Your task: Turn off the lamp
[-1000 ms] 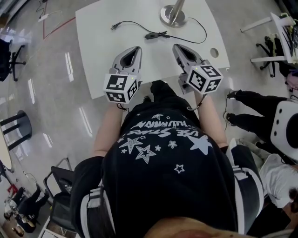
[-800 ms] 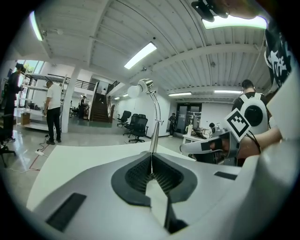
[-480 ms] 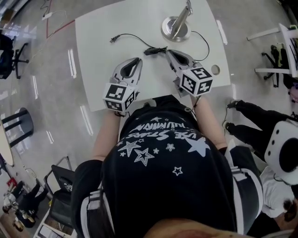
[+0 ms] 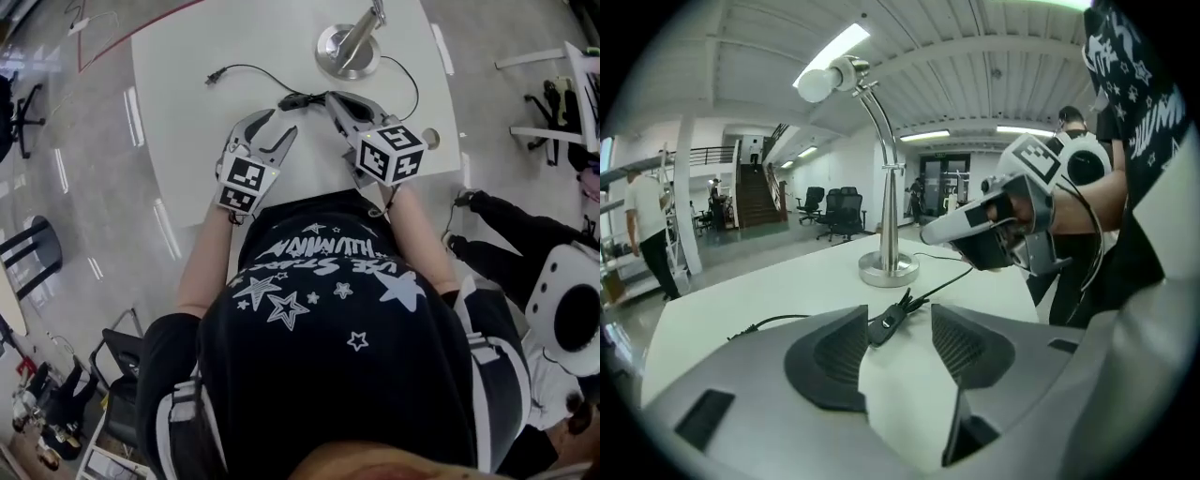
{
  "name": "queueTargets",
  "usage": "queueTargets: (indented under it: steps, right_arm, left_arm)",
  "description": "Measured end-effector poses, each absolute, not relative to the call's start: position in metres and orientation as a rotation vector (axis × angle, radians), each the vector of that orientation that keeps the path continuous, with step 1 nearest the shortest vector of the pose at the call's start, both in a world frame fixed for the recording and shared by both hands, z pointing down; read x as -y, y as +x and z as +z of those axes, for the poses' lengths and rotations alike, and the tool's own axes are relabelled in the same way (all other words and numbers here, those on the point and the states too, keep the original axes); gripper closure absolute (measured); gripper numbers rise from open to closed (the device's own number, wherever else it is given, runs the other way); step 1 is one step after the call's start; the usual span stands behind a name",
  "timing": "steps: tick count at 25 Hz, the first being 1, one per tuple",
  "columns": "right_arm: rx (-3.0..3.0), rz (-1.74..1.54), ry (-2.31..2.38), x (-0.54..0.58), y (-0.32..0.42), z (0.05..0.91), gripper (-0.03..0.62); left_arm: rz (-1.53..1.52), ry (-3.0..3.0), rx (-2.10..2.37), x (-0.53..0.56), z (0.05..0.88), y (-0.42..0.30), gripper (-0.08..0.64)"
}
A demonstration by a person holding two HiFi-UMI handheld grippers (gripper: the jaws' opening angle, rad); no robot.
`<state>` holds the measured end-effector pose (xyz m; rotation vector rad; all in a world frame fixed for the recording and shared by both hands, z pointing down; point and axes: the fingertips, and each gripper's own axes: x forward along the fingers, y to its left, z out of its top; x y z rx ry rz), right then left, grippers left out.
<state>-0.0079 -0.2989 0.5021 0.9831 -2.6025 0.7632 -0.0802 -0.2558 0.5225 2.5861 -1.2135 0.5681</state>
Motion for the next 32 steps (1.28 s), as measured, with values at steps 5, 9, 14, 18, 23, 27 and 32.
queueTargets:
  steps: [5,9,14,18,23,27,32]
  right_arm:
    - [2.575,0.771,0.962,0.31,-0.013,0.52,0.588]
    - [2.551,0.756,0.921,0.31,-0.019,0.529,0.588]
    - [2.53,0.77,0.881,0.305,-0.021,0.536,0.588]
    - [2.518,0.78,0.851,0.302,-0.027,0.544,0.588]
    - [2.499,0.783,0.805,0.301,-0.033,0.551,0.588]
    - [2.491,0.771,0.762,0.295,-0.043,0.556,0.588]
    - [2.476,0.771,0.713,0.292,-0.054,0.563,0.588]
  left_arm:
    - [0.787,2.662,1.232,0.273,0.555,-0.082,0.333]
    - [0.928,2.703,1.194,0.277,0.57,-0.081,0.333]
    - [1.043,2.723,1.142,0.279,0.579,-0.074,0.333]
    - [1.089,2.738,1.135,0.287,0.586,-0.073,0.333]
    - [1.137,2.739,1.118,0.296,0.596,-0.071,0.334]
    - [1.162,2.749,1.107,0.295,0.597,-0.071,0.336]
    - [1.166,2.756,1.078,0.296,0.598,-0.07,0.361]
